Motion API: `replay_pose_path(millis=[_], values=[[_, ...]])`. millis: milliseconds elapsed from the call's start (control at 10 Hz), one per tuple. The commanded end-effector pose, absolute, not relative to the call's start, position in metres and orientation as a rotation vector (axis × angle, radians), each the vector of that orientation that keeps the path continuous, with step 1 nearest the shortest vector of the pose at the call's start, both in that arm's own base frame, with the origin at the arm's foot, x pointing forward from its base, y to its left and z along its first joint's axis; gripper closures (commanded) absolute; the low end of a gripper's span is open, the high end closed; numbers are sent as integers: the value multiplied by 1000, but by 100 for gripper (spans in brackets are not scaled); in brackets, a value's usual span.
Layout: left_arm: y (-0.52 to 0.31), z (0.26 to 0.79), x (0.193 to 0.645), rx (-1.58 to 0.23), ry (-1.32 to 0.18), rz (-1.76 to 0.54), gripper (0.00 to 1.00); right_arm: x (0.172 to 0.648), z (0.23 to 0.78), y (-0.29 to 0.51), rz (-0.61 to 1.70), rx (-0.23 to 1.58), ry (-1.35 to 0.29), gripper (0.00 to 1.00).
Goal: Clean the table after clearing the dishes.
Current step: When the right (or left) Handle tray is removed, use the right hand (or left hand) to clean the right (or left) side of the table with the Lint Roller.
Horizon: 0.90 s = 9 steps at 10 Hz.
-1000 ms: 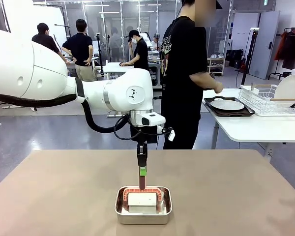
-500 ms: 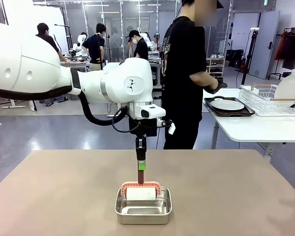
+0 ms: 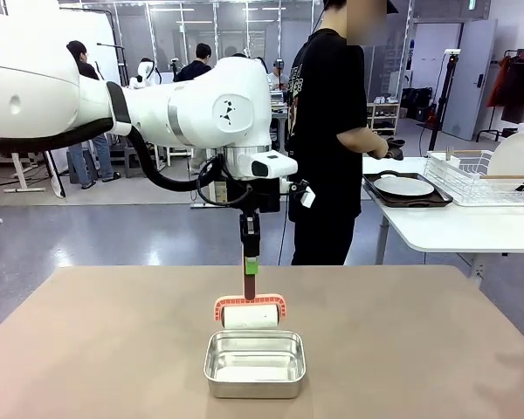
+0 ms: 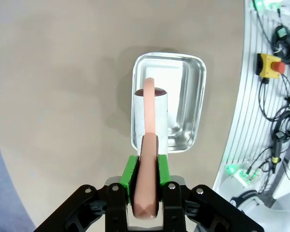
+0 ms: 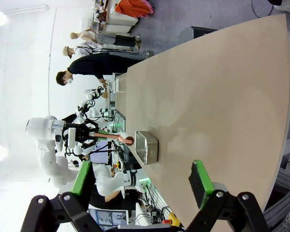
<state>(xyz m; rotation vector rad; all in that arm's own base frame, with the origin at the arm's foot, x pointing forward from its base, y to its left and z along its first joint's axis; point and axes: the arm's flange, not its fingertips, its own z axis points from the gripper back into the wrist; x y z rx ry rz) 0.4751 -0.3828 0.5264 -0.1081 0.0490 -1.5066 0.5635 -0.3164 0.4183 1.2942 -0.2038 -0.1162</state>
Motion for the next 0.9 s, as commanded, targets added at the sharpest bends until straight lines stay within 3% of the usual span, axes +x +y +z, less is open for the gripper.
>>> replay_pose_path(millis=[0,100,200,800], values=[[-386,536,477,-68,84,-1483,100,563,421,-315,-115,1294,-206,0],[-389,535,479,-56,140,-1540,100,563,421,-315,-115,1294,-206,0],[-382,531,476,-97,54,-1503,100,563,421,-315,-115,1294,-206,0],[-382,531,476,-97,54,-1503,100,563,421,-315,-115,1294,-206,0]])
